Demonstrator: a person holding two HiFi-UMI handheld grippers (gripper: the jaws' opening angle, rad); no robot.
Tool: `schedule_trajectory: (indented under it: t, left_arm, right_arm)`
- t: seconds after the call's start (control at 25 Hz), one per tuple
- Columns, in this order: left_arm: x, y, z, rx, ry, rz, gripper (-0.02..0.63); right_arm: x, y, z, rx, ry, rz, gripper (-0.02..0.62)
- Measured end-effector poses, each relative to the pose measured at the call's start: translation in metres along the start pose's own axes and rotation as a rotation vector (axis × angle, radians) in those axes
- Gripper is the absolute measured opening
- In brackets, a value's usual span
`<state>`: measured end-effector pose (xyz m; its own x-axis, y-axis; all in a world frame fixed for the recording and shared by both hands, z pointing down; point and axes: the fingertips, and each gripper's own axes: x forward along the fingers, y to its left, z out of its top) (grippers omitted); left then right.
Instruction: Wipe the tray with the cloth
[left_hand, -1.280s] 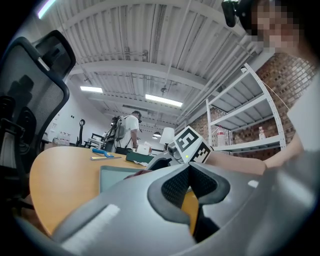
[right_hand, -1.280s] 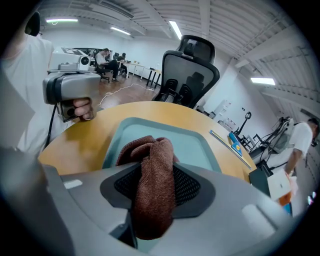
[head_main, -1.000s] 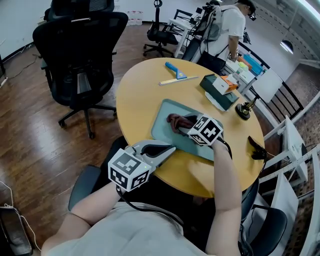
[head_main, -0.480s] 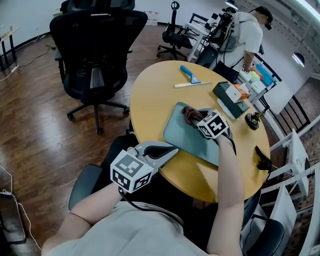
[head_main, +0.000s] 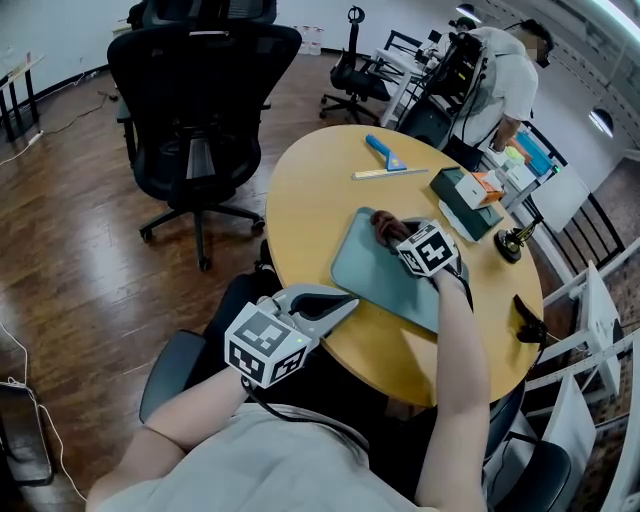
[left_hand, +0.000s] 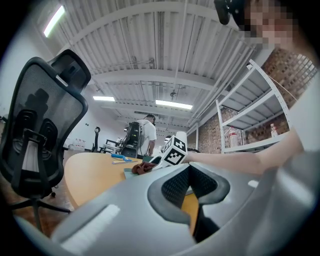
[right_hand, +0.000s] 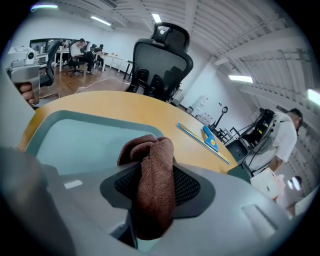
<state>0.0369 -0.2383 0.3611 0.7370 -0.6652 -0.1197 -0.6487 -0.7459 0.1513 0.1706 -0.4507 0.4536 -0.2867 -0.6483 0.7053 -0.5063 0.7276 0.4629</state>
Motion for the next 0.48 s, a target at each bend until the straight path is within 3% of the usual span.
schedule_trajectory:
  t: [0.24, 0.48]
  left_arm:
    - [0.005, -0.005, -0.001, -0.007, 0.005, -0.021, 0.000]
    - [0.018, -0.027, 0.002, -0.008, 0.005, -0.091, 0.000]
  right_arm:
    - [-0.029, 0.050, 0.011, -0.089, -0.033, 0.056, 0.160]
    - [-0.051, 0.088, 0.017, -0.127, -0.075, 0.075, 0.160]
